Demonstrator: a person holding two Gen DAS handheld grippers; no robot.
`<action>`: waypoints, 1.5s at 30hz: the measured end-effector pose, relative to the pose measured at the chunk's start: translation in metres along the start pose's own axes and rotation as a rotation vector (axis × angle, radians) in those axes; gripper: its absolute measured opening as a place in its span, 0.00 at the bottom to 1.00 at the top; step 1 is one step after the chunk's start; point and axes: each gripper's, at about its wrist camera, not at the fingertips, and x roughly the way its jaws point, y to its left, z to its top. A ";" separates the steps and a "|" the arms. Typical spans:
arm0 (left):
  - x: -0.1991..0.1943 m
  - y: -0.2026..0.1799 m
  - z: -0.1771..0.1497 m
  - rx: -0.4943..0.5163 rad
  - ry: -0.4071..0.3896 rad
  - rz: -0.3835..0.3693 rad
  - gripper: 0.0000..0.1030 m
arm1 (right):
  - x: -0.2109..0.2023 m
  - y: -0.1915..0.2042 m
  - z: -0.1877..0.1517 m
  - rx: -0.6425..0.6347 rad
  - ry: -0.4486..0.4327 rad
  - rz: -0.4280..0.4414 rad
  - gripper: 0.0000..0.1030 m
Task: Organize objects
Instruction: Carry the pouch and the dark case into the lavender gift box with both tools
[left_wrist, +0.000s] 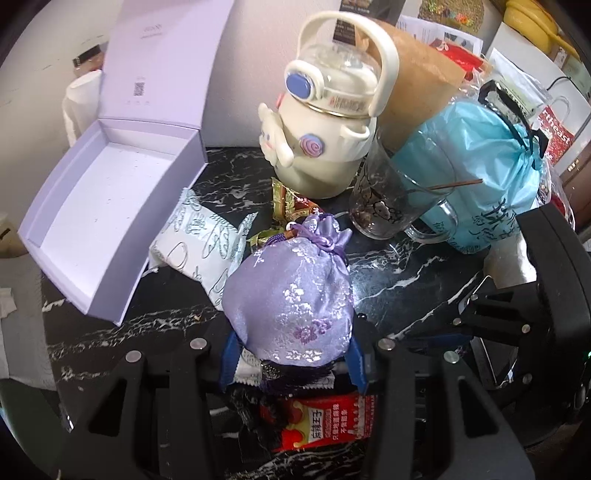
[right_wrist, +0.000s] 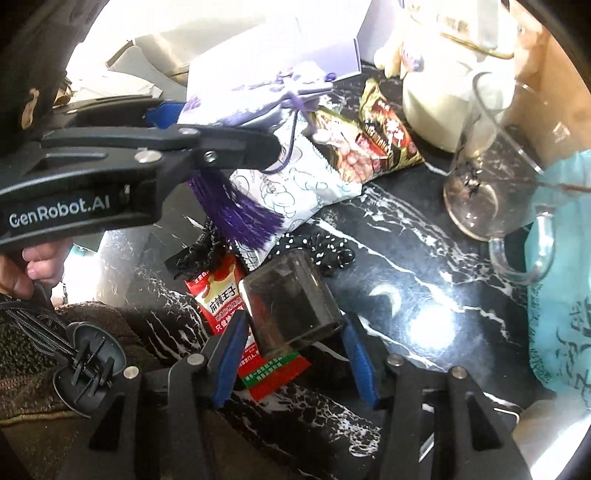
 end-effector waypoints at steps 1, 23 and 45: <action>-0.004 -0.001 -0.001 -0.006 -0.005 0.007 0.44 | -0.005 0.000 -0.001 -0.006 -0.007 0.002 0.51; -0.089 0.031 -0.016 -0.098 -0.095 0.049 0.44 | -0.044 0.064 0.025 -0.174 -0.123 0.005 0.51; -0.118 0.153 0.005 -0.082 -0.109 0.073 0.44 | -0.031 0.146 0.121 -0.327 -0.175 0.061 0.51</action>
